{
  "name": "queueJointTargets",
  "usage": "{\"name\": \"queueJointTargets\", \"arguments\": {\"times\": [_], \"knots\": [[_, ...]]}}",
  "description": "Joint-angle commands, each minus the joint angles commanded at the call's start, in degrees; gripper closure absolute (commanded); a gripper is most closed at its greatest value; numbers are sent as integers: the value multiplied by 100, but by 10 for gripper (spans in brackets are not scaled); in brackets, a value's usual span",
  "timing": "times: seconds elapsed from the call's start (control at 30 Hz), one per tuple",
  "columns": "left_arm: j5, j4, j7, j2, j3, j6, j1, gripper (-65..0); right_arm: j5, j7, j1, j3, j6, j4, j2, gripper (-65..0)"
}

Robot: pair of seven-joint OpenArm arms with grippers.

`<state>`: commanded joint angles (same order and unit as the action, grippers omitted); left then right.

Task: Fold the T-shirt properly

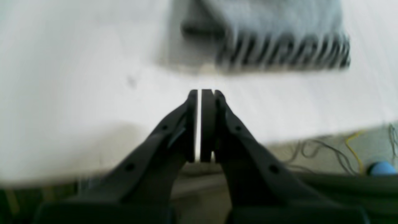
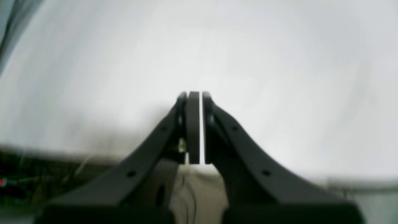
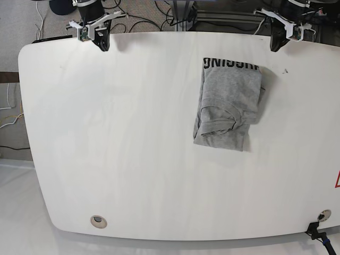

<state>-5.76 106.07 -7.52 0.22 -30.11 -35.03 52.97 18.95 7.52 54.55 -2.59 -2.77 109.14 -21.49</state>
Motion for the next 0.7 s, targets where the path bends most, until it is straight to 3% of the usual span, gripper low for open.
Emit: {"name": "queueJointTargets", "arguments": {"times": [0.17, 0.33, 0.47, 0.7], "knots": [[0, -44, 9, 237, 18, 0, 501, 0, 0, 0, 677, 70, 0, -9, 202, -8], [18, -598, 9, 264, 35, 0, 677, 0, 0, -9, 1187, 53, 0, -62, 281, -8], [35, -1143, 9, 237, 53, 0, 668, 0, 9, -18, 1301, -44, 0, -580, 334, -8], [70, -2505, 0, -114, 853, 9, 97, 0, 0, -18, 791, -413, 0, -2057, 633, -8]]}}
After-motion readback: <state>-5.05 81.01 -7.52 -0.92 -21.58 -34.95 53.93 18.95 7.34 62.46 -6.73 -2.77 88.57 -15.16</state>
